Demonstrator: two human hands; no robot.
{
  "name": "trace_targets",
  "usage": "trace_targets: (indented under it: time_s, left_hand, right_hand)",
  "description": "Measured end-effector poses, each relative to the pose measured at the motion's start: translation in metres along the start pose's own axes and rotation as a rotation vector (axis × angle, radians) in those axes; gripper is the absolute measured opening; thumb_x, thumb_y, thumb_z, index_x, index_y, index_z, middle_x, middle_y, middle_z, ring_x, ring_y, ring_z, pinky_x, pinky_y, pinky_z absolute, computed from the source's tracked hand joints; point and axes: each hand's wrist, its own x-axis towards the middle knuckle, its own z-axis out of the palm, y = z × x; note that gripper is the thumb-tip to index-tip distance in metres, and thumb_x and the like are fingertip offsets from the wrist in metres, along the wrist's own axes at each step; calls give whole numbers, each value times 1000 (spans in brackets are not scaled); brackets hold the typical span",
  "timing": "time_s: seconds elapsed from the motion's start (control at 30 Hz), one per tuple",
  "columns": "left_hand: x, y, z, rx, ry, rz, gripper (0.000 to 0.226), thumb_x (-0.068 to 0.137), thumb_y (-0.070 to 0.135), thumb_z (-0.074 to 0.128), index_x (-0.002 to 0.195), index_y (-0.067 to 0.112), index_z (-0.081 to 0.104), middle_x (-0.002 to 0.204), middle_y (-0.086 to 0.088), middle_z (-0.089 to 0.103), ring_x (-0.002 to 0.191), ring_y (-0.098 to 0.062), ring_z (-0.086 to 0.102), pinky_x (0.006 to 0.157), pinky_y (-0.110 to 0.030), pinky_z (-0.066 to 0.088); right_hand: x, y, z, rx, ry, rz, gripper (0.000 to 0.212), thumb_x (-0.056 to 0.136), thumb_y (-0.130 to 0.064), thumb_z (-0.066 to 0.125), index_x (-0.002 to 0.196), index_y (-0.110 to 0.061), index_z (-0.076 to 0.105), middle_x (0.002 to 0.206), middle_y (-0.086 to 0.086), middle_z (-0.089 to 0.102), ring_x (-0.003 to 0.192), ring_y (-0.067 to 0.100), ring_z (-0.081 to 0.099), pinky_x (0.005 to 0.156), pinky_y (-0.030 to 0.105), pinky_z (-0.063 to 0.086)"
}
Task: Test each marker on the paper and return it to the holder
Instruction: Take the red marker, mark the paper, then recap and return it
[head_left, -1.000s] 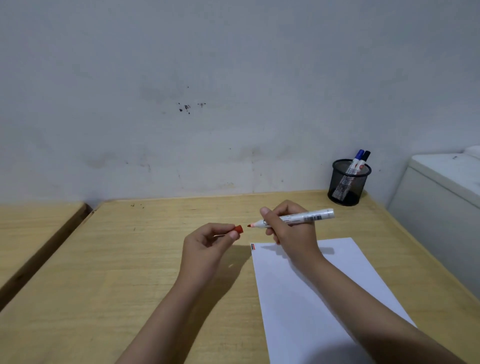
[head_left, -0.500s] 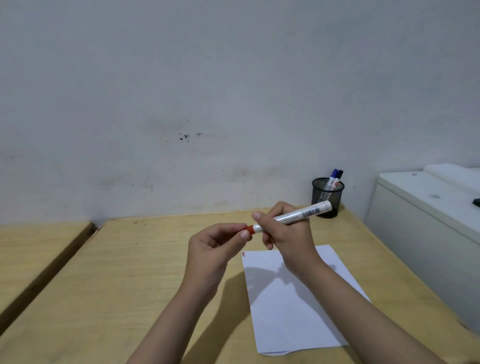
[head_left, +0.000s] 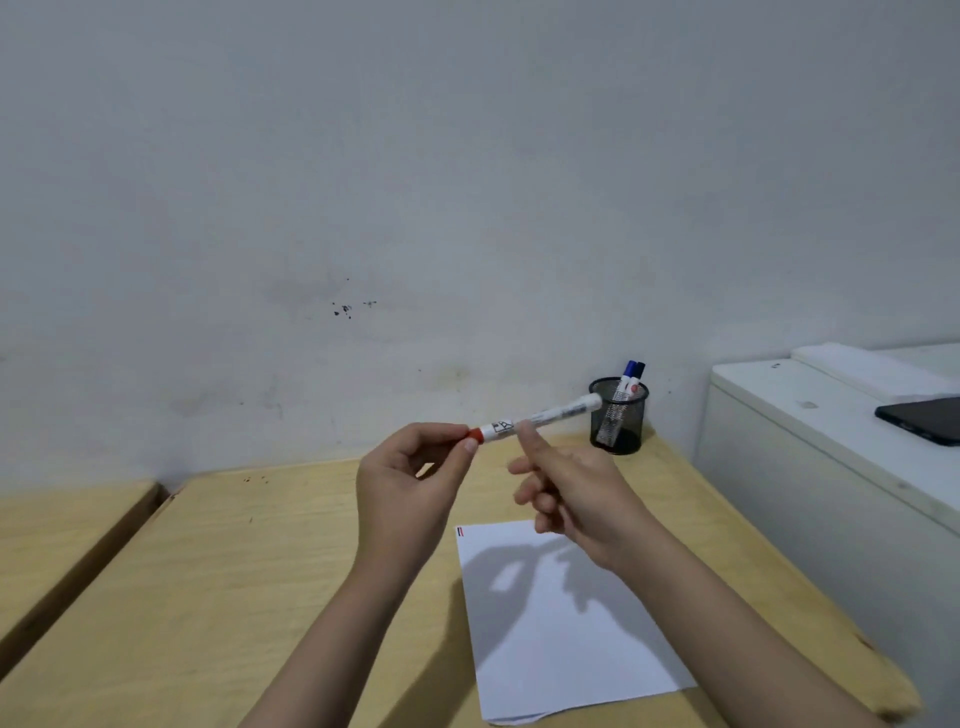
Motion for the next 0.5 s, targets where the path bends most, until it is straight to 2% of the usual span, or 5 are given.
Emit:
trace_targets:
  time_s: [0.13,0.23,0.3,0.4,0.5]
  left_hand:
    - [15,-3,11,151,-60,29,10,73,6,75,75,14,69,76,-3,75,71,-16,69,68,-23,56]
    - [21,-3,34,194,-135,24,15,70,4,76,78,14,68,73,-3,74,62,-8,63,61,-14,51]
    - [27,-3,50,201,-191,25,18,69,3,76,81,12,67,71,-4,72,60,-6,62,59,-11,49]
    - [37,-7,74,182,-259,47,19,70,5,76,85,13,67,70,-2,70,62,-6,64,62,-13,49]
    - [51,-19,98,173,-269,60,15,75,13,74,88,15,67,75,3,71,66,-4,64,64,-14,50]
  right_hand:
    - [2,-1,-30,-269,161,-351,25,63,-22,86,77,-15,66,57,-3,60,51,12,51,50,21,46]
    - [13,0,-50,-567,171,-571,32,63,-17,85,87,-27,66,85,-11,69,75,4,60,68,9,44]
    - [22,1,-62,-691,133,-645,34,66,-17,83,96,-24,69,91,-12,70,86,3,62,73,7,42]
    - [37,7,-81,-663,130,-711,42,70,-9,79,107,-26,66,81,-10,70,82,3,66,77,13,49]
    - [55,5,-110,-617,239,-746,57,76,-8,74,123,-36,55,79,-4,68,74,10,67,78,16,53]
